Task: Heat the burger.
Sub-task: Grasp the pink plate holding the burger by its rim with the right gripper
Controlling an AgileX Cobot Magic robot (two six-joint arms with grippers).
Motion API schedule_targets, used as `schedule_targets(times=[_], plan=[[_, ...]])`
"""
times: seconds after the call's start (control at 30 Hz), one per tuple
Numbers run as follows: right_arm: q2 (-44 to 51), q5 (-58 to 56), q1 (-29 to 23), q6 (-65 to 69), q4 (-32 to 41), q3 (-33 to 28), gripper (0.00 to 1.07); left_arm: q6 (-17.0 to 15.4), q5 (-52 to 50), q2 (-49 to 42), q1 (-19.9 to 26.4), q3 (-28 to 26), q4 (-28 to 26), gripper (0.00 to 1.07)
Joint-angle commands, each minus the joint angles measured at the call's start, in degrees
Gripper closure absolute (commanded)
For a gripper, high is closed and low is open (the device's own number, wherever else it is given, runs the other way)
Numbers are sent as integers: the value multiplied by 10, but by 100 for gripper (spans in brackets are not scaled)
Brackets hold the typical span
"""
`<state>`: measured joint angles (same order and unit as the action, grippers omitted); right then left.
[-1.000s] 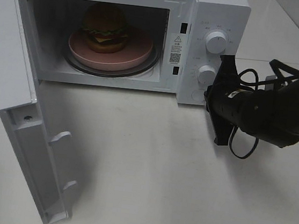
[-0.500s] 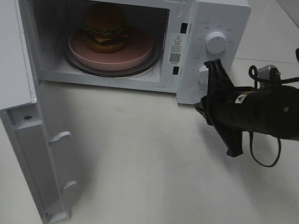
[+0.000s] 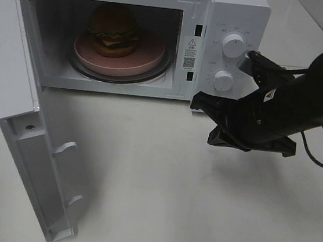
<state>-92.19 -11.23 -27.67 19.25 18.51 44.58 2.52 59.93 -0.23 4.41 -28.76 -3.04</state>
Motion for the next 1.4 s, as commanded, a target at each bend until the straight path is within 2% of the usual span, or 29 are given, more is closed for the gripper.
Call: schedule_targets(times=[0.03,0.23,0.43,0.57,0.83,1.03,1.1,1.13,1.2,1.23,1.3,1.4], plan=[[15,-58,2,-67,-5,19,104,0,-4,-12,-3,2,-1,6],[29,-175,2,-179,-5,59,103,0,-4,-12,-3,2,-2,6],[29,-318,2,-394,-5,105,101,0,-4,-12,-3,2,-2,6],[29,-363,2,-505,-5,115,101,0,-4,-12,-3,2,-2,6],[29,-372,2,-634,-6,116,98,0,-4,-12,-3,2,-2,6],[29,-369,2,-793,-25,116,96,0,-4,-12,-3,2,-2,6],[29,-367,2,-892,-34,116,95,0,-4,-12,-3,2,-2,6],[29,-367,2,-892,-34,116,95,0,-4,-12,-3,2,-2,6],[29,-364,2,-968,-34,116,92,0,-4,-12,-3,2,-2,6],[29,-364,2,-968,-34,116,92,0,-4,-12,-3,2,-2,6],[29,-343,2,-1014,-39,116,84,0,-4,-12,-3,2,-2,6],[29,-335,2,-1015,-46,116,79,0,-4,-12,-3,2,-2,6]])
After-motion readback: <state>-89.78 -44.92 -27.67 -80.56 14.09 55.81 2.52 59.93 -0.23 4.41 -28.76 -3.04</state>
